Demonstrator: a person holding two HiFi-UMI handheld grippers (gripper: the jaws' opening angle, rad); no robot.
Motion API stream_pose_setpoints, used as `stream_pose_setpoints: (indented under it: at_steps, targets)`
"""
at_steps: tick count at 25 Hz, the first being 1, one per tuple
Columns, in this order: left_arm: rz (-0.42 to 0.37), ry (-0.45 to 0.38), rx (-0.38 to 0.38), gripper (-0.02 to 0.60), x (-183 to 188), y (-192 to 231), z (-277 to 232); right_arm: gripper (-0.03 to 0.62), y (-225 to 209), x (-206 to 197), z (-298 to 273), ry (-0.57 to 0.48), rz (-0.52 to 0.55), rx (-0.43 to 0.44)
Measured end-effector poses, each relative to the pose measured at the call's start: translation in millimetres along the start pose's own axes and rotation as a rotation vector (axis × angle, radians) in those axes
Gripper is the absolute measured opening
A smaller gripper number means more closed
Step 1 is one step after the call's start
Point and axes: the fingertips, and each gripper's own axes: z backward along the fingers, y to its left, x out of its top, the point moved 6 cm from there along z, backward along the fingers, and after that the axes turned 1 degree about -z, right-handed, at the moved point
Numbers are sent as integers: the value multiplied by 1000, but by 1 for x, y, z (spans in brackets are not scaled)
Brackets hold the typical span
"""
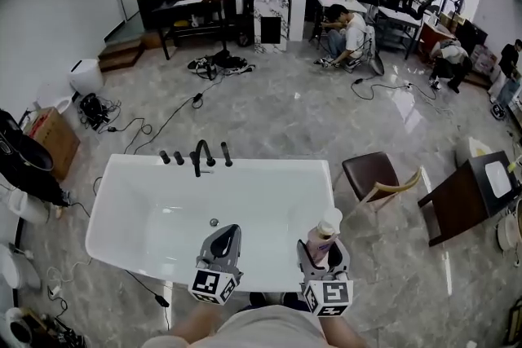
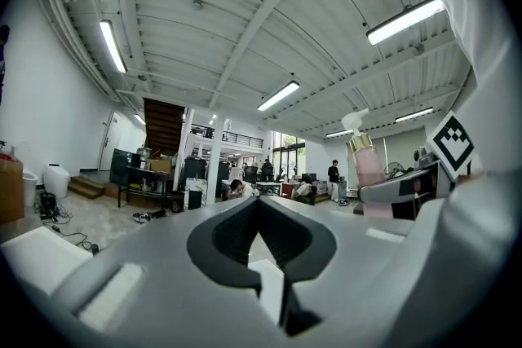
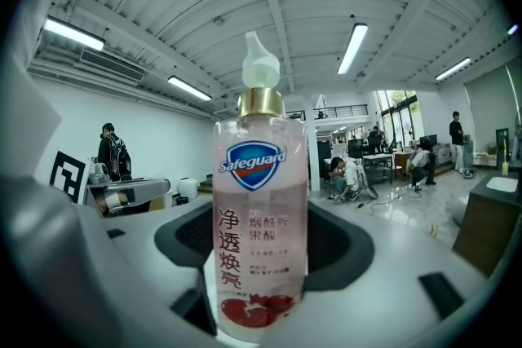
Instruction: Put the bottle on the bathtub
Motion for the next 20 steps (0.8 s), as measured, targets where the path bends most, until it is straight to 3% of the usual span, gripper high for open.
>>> stream_pose_setpoints:
  at_steps: [12, 20]
  targets:
    - [16, 34, 57, 9, -4, 14, -28, 308, -17, 10, -53, 22, -4, 57]
    - [14, 70, 76, 9, -44, 25, -65, 308, -44, -33, -107, 56, -2, 87]
